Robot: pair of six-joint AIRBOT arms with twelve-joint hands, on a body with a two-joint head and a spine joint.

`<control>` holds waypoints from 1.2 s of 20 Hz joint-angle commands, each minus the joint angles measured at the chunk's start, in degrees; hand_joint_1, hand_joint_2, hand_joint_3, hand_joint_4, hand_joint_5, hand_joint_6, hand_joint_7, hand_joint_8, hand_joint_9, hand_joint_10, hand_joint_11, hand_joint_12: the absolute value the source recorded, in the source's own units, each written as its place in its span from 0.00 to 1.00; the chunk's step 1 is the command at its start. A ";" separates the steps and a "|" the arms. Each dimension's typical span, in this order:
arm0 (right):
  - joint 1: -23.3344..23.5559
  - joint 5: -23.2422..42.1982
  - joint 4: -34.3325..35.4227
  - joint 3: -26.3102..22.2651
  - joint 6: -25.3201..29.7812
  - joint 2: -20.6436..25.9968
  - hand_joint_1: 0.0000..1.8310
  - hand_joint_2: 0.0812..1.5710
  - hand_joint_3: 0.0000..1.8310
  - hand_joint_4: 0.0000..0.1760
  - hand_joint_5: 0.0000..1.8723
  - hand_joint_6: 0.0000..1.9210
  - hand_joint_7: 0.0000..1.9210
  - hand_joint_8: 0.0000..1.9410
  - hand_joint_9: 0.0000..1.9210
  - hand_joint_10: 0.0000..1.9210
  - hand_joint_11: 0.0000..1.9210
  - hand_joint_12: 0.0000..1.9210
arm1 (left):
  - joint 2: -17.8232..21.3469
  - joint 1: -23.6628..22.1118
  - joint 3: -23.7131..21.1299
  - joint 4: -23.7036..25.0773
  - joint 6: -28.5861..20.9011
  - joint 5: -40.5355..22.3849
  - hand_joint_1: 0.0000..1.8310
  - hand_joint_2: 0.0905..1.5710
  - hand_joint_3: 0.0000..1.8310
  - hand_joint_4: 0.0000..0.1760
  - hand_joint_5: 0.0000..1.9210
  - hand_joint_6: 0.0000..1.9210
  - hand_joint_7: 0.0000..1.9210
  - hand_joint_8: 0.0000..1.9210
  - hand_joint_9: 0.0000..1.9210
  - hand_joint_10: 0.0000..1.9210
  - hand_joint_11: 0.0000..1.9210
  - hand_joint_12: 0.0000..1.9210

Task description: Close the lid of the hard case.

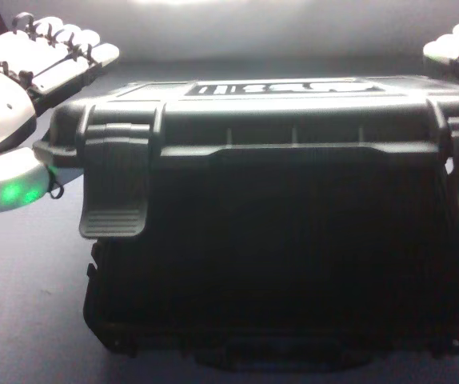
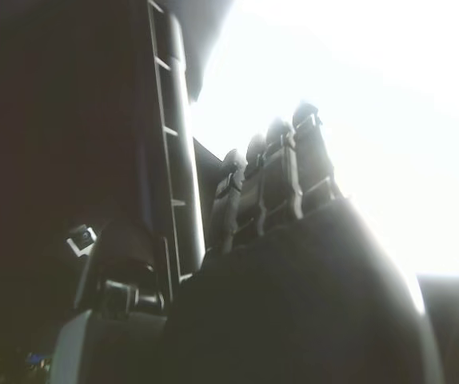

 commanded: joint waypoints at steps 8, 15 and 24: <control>-6.46 11.32 2.84 -3.12 1.40 3.52 0.00 0.94 0.01 0.00 0.04 0.00 0.02 0.00 0.00 0.00 0.02 0.01 | 4.28 9.21 -4.27 -3.20 -1.29 -14.99 0.00 0.88 0.00 0.00 0.00 0.00 0.00 0.00 0.00 0.00 0.00 0.00; -13.00 13.39 5.47 -5.47 1.45 6.18 0.00 0.91 0.00 0.00 0.01 0.00 0.00 0.00 0.00 0.00 0.01 0.01 | 6.09 18.98 -7.10 -8.01 -2.67 -22.35 0.00 0.79 0.00 0.00 0.00 0.00 0.00 0.00 0.00 0.00 0.01 0.01; -25.61 23.38 14.97 -7.36 0.84 9.33 0.08 0.77 0.00 0.08 0.01 0.00 0.00 0.00 0.00 0.00 0.01 0.01 | 7.12 28.81 -8.82 -15.11 -4.06 -32.23 0.05 0.73 0.00 0.00 0.00 0.00 0.00 0.00 0.00 0.00 0.00 0.00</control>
